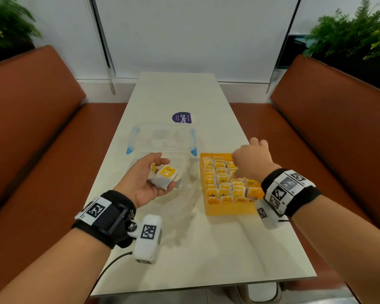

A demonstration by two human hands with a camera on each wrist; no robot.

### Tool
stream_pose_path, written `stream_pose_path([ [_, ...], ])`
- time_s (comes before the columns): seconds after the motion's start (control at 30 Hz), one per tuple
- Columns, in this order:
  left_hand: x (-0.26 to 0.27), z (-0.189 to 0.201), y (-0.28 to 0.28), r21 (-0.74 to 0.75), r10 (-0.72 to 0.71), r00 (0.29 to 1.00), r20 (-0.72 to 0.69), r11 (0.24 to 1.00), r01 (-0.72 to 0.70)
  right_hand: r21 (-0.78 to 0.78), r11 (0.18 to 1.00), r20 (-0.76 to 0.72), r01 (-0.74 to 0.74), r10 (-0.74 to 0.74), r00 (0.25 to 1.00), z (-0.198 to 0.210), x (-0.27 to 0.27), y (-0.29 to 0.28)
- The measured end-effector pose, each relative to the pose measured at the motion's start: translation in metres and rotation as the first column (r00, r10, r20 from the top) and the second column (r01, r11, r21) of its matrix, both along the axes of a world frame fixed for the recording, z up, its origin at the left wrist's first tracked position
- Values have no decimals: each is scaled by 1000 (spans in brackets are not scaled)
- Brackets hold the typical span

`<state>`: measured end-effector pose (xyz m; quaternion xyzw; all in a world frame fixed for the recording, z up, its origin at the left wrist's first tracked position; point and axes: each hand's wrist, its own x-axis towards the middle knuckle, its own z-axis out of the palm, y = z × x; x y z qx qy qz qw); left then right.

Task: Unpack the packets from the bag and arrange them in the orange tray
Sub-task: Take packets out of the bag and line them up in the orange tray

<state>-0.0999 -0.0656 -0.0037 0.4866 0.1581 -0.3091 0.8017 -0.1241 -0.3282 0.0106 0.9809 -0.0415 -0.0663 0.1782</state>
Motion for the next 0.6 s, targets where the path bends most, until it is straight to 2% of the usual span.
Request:
stream_pose_path([
  [0.1,-1,2,0,-29,13,1000,-19,1000,-13,261,953,151,-156,119,981,22,1,38],
  [0.2,-5,6,0,-48,25,999,-28,998,-27,571,773,186,-277,207,960,30,-3,78],
  [0.23,-6,7,0,-51,29,999,-26,998,-30,626,725,176,-286,226,958,31,-4,89],
  [0.27,-8,9,1,-50,29,999,-21,998,-30,641,711,158,-290,248,956,30,-6,100],
  [0.4,-12,13,4,-53,10,1000,-2,999,-10,543,780,162,-313,268,950,24,-6,124],
  [0.5,-14,12,8,-39,-24,999,49,999,25,608,721,233,-333,238,943,24,-7,129],
  [0.6,-16,10,9,-52,-44,995,85,997,49,714,616,247,-333,223,943,26,-13,131],
])
